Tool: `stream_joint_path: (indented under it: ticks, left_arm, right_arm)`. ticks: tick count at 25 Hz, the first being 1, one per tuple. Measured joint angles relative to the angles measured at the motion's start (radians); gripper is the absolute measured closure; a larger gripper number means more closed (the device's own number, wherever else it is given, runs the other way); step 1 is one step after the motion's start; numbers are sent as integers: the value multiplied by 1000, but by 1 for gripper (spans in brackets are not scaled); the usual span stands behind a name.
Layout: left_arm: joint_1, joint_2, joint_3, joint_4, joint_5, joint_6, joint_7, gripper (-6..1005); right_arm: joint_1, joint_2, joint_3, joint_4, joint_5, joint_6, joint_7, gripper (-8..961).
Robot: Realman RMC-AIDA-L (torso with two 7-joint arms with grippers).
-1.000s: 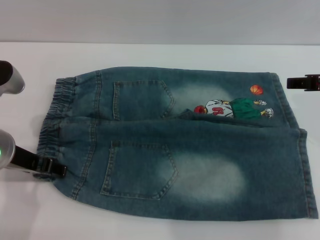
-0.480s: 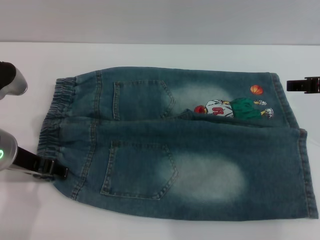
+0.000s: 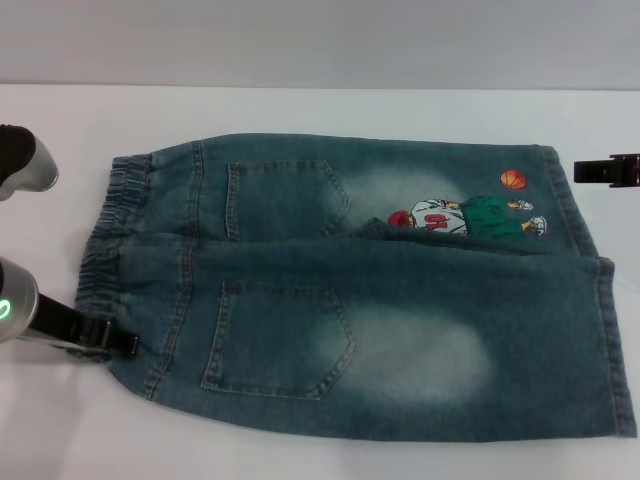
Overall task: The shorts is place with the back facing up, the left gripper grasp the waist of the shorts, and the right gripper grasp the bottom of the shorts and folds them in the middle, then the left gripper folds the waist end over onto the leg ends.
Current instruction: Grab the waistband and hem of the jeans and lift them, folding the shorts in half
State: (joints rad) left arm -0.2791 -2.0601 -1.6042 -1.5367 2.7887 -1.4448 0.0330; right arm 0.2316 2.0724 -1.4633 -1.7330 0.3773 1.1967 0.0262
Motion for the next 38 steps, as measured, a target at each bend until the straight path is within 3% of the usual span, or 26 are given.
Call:
stream_joint_path:
  ticks: [7,20,26,38]
  left_arm:
    - [0,1,-5,-15,-8,-2,8,208]
    - [0,2,0,-27,0,-2,0,505]
    - [6,1,0,-57,-1,-3,0,555]
    - [6,0,2,-89,-7,1,1,633]
  right_arm:
    - [-1,0,1,-6,0,3,-1,216]
    - [3,0,1,-6,0,5,-2,216]
    - [4,0,0,-10,3,14,-2,216]
    - [-29,3,0,4,0,199,-16,217]
